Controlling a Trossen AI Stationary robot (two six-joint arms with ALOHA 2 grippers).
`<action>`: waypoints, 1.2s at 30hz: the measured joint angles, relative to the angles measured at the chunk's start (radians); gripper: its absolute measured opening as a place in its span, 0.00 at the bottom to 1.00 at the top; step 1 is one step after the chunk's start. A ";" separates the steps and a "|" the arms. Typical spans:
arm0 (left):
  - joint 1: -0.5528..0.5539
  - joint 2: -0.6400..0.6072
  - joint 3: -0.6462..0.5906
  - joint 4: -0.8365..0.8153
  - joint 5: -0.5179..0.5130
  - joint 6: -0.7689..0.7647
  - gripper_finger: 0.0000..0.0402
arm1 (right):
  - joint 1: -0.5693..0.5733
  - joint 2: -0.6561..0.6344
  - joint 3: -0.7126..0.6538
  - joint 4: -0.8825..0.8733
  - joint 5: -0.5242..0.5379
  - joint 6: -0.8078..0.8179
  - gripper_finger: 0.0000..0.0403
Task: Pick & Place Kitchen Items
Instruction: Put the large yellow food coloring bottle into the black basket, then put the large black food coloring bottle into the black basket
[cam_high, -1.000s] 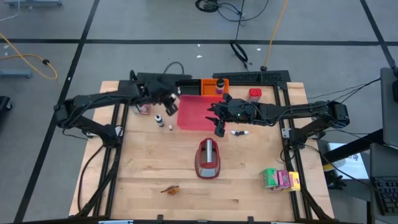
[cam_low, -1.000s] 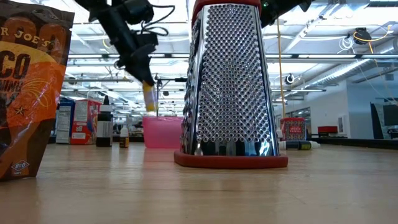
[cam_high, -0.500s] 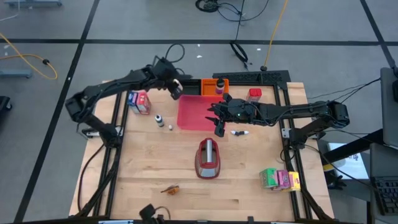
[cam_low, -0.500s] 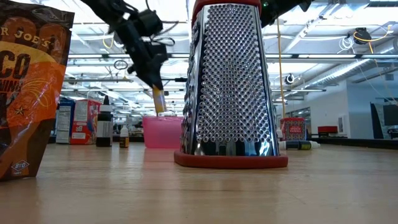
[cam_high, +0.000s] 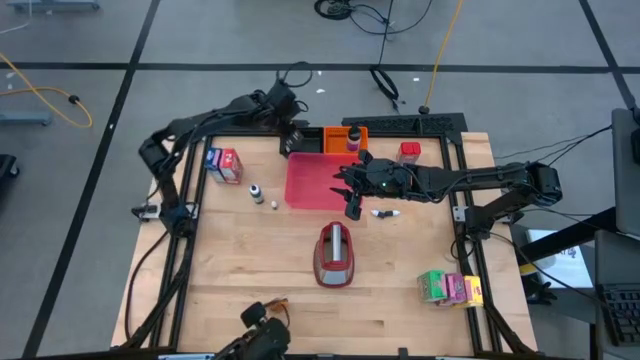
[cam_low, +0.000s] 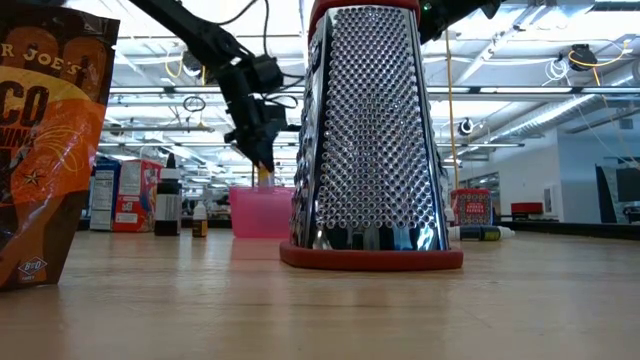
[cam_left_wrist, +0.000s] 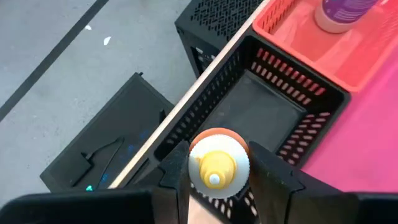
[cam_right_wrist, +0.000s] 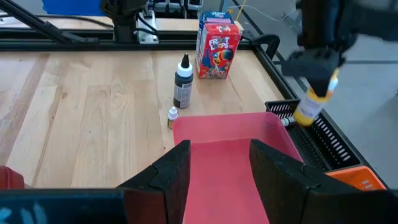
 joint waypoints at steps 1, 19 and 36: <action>0.001 0.011 0.006 -0.005 0.000 0.006 0.29 | 0.000 0.000 -0.007 0.007 0.000 -0.001 0.39; 0.027 0.043 0.010 0.007 -0.031 -0.010 0.64 | 0.000 0.000 -0.071 0.105 0.000 -0.010 0.39; 0.021 -0.062 0.010 -0.210 -0.030 0.014 0.67 | 0.000 0.000 -0.071 0.104 0.000 -0.008 0.39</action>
